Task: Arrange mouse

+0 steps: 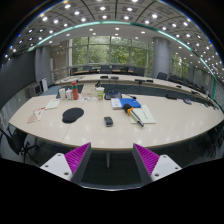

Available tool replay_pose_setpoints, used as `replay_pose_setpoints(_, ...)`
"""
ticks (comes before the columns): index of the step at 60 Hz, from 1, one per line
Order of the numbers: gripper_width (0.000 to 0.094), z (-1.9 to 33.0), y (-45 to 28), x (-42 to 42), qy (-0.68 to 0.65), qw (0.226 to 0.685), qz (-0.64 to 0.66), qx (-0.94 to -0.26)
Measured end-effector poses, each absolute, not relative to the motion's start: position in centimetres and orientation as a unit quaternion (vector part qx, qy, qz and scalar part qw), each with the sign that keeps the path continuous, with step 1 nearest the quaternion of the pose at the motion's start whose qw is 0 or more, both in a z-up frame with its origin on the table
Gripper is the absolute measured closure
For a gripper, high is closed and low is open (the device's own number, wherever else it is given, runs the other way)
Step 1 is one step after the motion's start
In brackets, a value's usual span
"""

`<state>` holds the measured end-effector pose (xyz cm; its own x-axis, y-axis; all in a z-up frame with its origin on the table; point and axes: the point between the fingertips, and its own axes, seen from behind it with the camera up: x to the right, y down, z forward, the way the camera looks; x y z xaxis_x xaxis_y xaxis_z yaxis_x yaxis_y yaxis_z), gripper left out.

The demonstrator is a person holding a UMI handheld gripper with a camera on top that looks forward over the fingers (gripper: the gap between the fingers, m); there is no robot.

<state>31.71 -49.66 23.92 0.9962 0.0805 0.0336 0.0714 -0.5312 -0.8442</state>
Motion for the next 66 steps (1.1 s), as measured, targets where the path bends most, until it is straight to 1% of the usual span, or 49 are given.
replay_pose_setpoints(7, 0.0089, 24.1, -48.9, 32.7, -0.042, 0.476, 0.014, -0.878)
replay_pose_setpoints(8, 0.0089, 22.0, -48.3, 31.5, -0.040, 0.476, 0.015, -0.878)
replay_pose_setpoints(15, 0.0083, 21.0, -46.5, 32.4, -0.042, 0.468, 0.021, -0.882)
replay_pose_setpoints(20, 0.0083, 19.3, -44.2, 31.8, -0.043, 0.466, 0.021, -0.884)
replay_pose_setpoints(28, 0.0081, 15.9, -38.4, 30.3, -0.050, 0.474, 0.028, -0.879)
replay_pose_setpoints(29, 0.0082, 16.4, -38.4, 30.3, -0.051, 0.473, 0.029, -0.879)
replay_pose_setpoints(31, 0.0082, 14.6, -35.9, 30.0, -0.053, 0.474, 0.029, -0.878)
replay_pose_setpoints(37, 0.0082, 11.7, -30.4, 29.2, -0.063, 0.479, 0.022, -0.875)
replay_pose_setpoints(38, 0.0082, 11.7, -30.2, 29.1, -0.065, 0.477, 0.019, -0.876)
replay_pose_setpoints(46, 0.0079, 7.8, -22.7, 28.4, -0.066, 0.470, 0.010, -0.880)
replay_pose_setpoints(61, 0.0087, 2.1, -12.5, 27.5, -0.067, 0.445, 0.012, -0.893)
replay_pose_setpoints(66, 0.0113, 0.3, -9.9, 26.9, -0.079, 0.437, 0.017, -0.896)
